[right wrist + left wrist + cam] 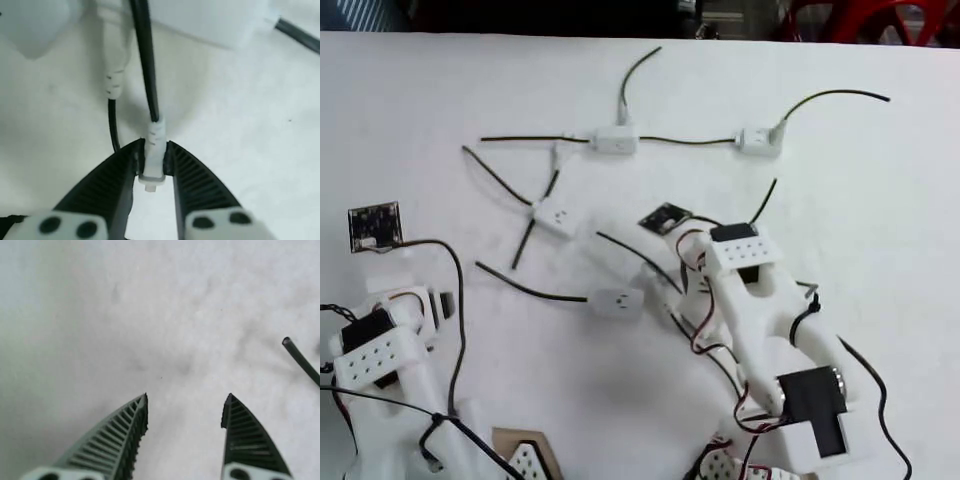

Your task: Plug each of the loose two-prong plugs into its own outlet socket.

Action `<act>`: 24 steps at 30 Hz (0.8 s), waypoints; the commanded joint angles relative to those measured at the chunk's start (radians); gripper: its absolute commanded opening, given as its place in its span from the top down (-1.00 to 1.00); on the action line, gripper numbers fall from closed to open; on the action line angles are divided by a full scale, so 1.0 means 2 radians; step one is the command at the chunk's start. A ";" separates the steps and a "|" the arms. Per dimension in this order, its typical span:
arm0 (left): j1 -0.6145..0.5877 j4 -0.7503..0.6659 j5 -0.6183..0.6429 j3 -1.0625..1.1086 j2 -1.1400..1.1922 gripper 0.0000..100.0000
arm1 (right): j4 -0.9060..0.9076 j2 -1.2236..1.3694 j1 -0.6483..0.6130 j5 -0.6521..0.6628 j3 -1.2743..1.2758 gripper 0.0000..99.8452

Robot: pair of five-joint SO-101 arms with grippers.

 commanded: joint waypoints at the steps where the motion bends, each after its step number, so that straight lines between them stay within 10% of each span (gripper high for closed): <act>1: -0.003 -0.009 -0.005 -0.002 -0.015 0.51 | 0.026 -0.050 0.015 0.025 -0.028 0.97; 12: 0.021 0.003 -0.005 -0.028 -0.020 0.50 | 0.121 -0.300 0.014 -0.013 -0.091 0.97; 24: 0.178 0.148 0.005 -0.219 -0.020 0.50 | 0.044 -0.433 -0.148 -0.194 -0.032 0.97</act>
